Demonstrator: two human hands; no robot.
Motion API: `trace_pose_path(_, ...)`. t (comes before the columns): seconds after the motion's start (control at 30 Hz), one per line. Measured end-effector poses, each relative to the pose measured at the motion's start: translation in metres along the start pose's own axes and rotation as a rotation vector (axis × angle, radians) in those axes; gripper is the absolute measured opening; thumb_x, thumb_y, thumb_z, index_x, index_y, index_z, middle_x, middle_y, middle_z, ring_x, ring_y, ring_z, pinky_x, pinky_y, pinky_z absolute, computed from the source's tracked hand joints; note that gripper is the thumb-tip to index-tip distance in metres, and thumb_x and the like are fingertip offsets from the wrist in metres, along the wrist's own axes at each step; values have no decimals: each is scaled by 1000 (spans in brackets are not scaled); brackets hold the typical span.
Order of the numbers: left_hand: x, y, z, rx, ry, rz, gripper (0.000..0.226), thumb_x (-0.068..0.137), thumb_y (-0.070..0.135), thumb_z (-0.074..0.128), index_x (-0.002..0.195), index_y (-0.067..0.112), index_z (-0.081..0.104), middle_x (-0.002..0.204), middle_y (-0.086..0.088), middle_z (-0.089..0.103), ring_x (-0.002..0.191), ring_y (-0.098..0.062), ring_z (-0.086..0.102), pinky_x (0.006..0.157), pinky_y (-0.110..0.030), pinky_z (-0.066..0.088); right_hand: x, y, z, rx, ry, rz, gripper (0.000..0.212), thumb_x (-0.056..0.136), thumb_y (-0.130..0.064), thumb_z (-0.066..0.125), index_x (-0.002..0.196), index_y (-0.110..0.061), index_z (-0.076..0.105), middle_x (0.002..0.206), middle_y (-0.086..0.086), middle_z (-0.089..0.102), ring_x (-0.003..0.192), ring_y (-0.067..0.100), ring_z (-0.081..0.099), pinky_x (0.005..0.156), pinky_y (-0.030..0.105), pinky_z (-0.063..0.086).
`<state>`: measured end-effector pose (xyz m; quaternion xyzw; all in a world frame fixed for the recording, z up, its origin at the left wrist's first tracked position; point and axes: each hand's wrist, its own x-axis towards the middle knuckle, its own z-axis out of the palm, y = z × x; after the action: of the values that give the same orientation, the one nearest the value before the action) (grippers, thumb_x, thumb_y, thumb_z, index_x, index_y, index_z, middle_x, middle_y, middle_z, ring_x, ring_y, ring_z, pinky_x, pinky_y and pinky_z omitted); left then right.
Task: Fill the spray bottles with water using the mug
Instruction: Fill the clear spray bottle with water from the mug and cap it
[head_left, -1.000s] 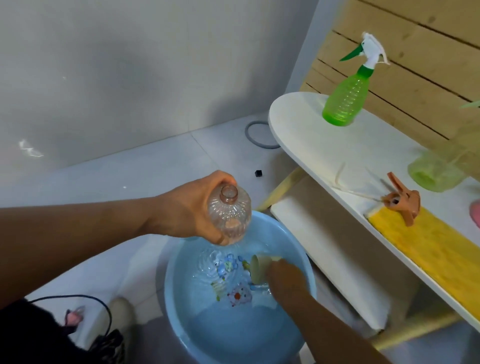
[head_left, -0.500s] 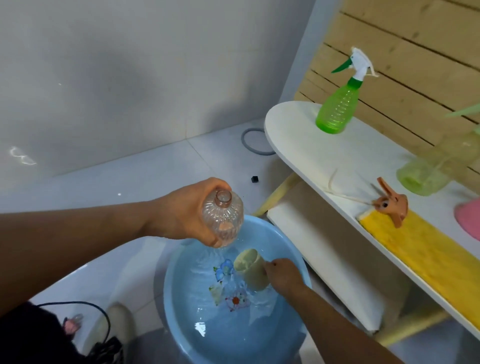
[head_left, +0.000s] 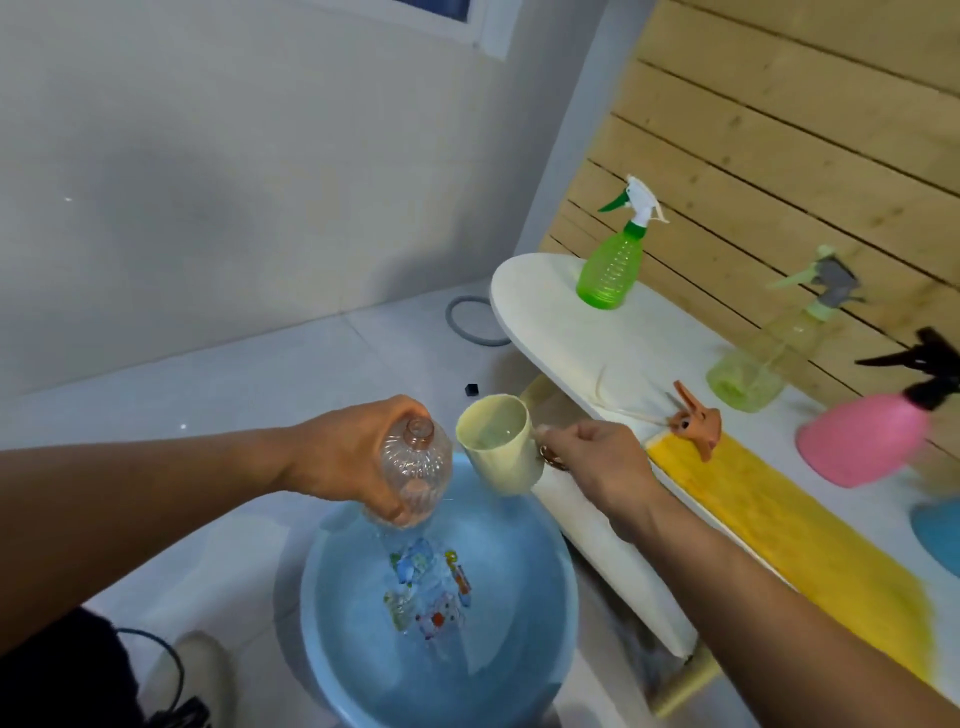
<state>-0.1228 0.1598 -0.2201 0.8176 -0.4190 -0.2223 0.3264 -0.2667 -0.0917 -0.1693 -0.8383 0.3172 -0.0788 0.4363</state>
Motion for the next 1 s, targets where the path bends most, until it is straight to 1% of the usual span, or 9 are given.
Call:
trace_pose_path(0.1,2,3,3,-2,-12,-13,91,48,50,95,125,43,49,118,21,62,108,-1,62,97,-35,55,-6,-19,-14,32,29,-79,41,85,-41,76,75,-3,69,71,17,65,61,13,49,59,27,39)
trace_pose_path(0.17,4,6,5,-13,-23,-20,91,48,50,94,126,43,49,118,20,62,109,-2,62,97,-35,55,-10,-27,-18,66,43,-121,41,84,-43,77,77,-3,70,79,22,67,64,14,50,62,30,39)
trace_pose_path(0.2,6,8,6,-16,-26,-22,91,48,51,94,126,43,49,118,20,62,109,-3,62,97,-36,55,-12,-32,-20,75,50,-142,40,84,-43,78,76,-4,70,73,20,64,63,13,49,62,29,38)
trace_pose_path(0.3,9,12,7,-30,-33,-16,93,46,54,92,127,43,49,119,21,62,110,-3,62,98,-36,55,-15,-42,-23,52,69,-193,36,85,-42,77,72,-9,69,56,-5,52,50,6,40,52,23,33)
trace_pose_path(0.37,10,13,8,-39,-31,-14,91,48,52,93,127,44,49,119,22,62,110,-1,62,98,-34,55,-19,-47,-25,12,83,-241,36,86,-42,77,71,-11,68,52,-11,49,48,5,38,51,23,32)
trace_pose_path(0.47,13,14,9,-53,-25,-15,90,53,44,98,127,45,47,120,22,61,112,0,62,98,-31,54,-24,-53,-25,-51,103,-298,35,86,-43,76,70,-13,67,53,-10,51,50,6,40,54,26,35)
trace_pose_path(0.63,16,15,8,-38,-2,-14,94,53,48,97,132,44,45,123,22,60,115,-3,61,101,-36,54,-31,-57,-24,-139,138,-370,34,88,-42,74,69,-16,64,61,-8,53,59,9,46,59,29,35)
trace_pose_path(0.83,15,16,9,-15,4,-10,93,54,49,97,131,46,44,122,23,61,114,-2,61,100,-35,53,-40,-62,-25,-274,188,-445,32,89,-41,72,65,-29,55,73,-7,53,68,7,51,62,31,35)
trace_pose_path(1.0,15,19,10,-6,-4,-7,93,58,44,98,134,45,43,121,23,61,112,-1,61,97,-30,54,-43,-63,-27,-328,214,-477,25,90,-42,70,72,-27,60,74,-8,52,70,7,51,64,31,32)
